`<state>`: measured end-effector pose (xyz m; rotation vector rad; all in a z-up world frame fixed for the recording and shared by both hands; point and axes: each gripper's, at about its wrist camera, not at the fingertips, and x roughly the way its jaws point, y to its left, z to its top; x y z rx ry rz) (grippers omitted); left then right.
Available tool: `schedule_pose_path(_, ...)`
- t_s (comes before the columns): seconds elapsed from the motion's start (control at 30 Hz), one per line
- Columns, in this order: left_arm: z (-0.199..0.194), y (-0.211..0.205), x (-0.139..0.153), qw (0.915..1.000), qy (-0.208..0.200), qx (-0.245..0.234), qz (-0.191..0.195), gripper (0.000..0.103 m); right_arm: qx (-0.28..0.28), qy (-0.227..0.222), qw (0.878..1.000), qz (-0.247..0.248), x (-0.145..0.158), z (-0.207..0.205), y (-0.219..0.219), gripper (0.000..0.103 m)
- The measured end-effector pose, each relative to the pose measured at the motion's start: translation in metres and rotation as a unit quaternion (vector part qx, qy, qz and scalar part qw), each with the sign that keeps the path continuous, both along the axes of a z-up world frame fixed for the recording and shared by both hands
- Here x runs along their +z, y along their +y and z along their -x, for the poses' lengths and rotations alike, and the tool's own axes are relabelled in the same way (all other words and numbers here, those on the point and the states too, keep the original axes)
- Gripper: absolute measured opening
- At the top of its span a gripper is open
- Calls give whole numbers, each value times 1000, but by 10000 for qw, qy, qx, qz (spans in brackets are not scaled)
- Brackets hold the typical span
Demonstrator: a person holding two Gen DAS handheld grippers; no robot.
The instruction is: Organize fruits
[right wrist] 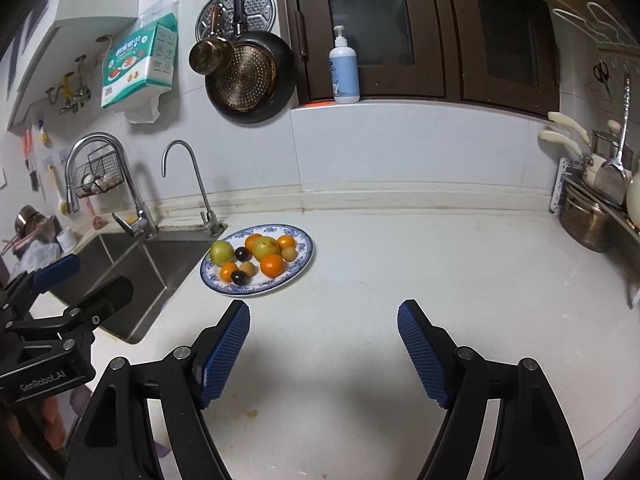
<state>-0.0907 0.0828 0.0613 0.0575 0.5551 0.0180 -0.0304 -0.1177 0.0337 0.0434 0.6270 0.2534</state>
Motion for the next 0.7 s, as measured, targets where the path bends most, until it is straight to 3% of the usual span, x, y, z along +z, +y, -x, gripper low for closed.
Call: schedule_pose_path(0.7,26,-10,8,9999,-81,70,-43,103,25,-174,9998,-52,9,25,-12,77)
